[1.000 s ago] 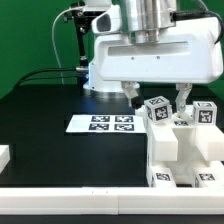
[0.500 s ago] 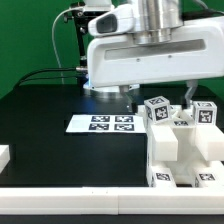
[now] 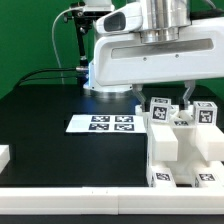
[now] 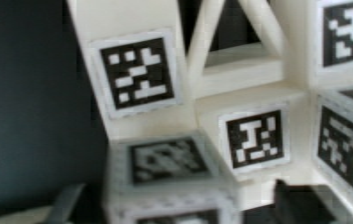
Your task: Assemble chair
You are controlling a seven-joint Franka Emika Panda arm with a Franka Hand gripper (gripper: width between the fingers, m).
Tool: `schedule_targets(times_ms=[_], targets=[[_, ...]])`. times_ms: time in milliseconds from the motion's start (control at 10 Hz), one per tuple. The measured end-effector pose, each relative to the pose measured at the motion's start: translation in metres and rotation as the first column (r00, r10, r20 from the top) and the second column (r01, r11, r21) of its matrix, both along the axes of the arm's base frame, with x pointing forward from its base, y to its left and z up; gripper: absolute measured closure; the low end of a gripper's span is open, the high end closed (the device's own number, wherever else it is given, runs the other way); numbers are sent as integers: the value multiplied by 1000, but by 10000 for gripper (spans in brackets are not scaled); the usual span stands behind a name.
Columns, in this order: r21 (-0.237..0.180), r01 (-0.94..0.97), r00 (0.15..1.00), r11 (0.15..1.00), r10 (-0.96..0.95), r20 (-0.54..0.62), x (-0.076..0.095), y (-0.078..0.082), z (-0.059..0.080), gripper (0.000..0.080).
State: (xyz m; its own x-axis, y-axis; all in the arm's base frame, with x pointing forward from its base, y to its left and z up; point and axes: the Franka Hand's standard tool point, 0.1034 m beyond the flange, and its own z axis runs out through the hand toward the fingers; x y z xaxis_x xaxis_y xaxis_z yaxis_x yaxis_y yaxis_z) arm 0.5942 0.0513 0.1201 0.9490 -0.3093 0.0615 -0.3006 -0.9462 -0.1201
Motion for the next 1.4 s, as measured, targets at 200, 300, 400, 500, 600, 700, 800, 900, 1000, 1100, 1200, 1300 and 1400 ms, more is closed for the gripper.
schedule_targets(times_ms=[200,300,400,500,600,700,800,900,1000,1100,1200,1300,1400], targets=[[13,178,984,984,-178,-20,-1,-3,-1,518],[21,310,950,950,-309,-40,-1,-4,-2,518],[26,423,905,906,-421,-54,-1,-4,-2,518],[32,536,843,844,-533,-65,-1,-4,-2,518],[42,688,725,724,-684,-79,1,-3,-2,518],[52,790,613,611,-785,-94,0,-5,-2,518],[76,852,524,518,-844,-114,-1,-6,-3,518],[84,868,497,490,-860,-117,-2,-6,-3,518],[84,867,498,491,-859,-117,-2,-6,-3,518],[84,860,510,504,-852,-115,-2,-6,-3,518],[82,826,564,558,-819,-103,-2,-5,-3,335],[79,716,698,694,-712,-77,-2,-4,-3,335],[68,561,828,825,-558,-52,-1,-6,-2,199]])
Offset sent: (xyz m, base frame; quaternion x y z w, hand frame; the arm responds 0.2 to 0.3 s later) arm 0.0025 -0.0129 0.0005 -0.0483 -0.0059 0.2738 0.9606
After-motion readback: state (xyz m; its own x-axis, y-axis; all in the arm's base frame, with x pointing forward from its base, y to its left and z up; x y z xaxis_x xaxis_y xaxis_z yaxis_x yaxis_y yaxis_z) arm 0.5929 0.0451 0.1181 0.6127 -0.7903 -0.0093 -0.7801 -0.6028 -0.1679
